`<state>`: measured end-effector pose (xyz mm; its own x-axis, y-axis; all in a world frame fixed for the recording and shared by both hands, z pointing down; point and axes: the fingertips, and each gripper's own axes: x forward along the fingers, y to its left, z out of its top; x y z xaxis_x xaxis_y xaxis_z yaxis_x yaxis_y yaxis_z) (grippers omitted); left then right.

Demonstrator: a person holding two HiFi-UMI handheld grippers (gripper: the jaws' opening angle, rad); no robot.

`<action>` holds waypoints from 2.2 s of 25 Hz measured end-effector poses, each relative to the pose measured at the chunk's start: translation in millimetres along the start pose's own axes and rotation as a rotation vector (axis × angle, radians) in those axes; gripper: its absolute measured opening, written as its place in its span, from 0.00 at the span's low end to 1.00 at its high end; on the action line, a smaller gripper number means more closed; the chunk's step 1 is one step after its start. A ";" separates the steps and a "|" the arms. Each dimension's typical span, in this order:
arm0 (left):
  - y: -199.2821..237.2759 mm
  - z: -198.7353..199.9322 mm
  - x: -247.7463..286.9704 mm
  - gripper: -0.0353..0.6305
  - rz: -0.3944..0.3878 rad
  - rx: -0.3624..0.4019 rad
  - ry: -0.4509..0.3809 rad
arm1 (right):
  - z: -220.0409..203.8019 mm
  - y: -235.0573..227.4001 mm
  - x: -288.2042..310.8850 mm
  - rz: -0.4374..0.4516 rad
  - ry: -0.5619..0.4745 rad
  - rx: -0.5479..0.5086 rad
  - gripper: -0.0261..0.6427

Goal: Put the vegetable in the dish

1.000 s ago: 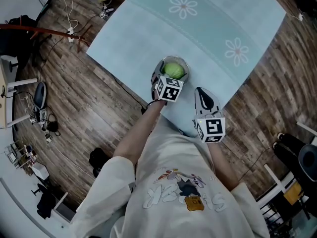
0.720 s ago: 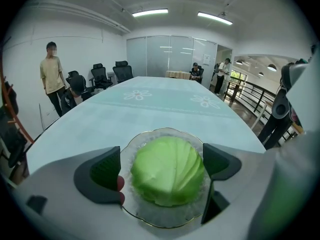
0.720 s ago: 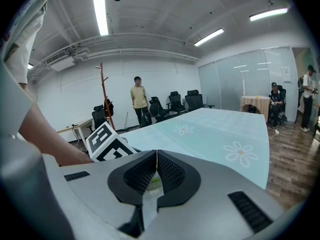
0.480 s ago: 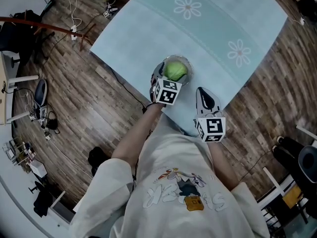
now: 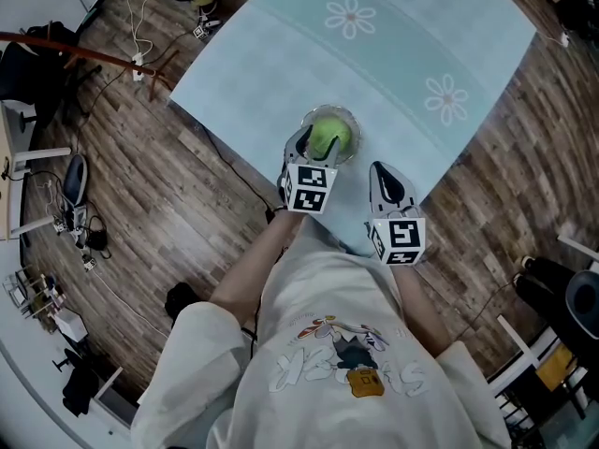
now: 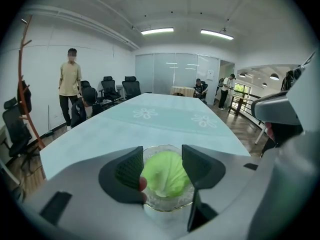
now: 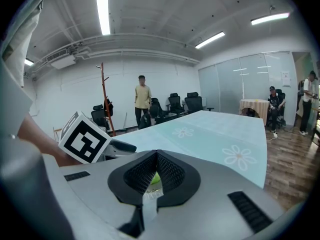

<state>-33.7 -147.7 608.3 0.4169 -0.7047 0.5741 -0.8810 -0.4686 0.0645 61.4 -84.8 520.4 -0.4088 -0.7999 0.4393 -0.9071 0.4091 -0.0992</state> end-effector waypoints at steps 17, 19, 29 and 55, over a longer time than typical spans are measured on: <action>-7.1 36.8 -68.6 0.06 0.079 -0.013 -0.101 | 10.4 5.0 -2.3 0.030 0.004 0.025 0.07; -13.1 30.6 -74.5 0.06 0.068 -0.015 -0.076 | 8.8 5.5 -2.1 0.048 0.012 0.062 0.07; -35.4 44.9 -127.7 0.06 0.029 -0.051 -0.069 | 27.6 4.0 -31.0 0.066 -0.024 0.106 0.07; -70.0 122.4 -215.2 0.06 -0.058 -0.046 -0.256 | 95.3 41.8 -106.8 0.088 -0.179 0.009 0.07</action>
<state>-34.4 -28.5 380.3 0.5045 -0.7920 0.3438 -0.8610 -0.4914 0.1313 57.5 -24.1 384.3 -0.4973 -0.8267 0.2632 -0.8675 0.4777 -0.1387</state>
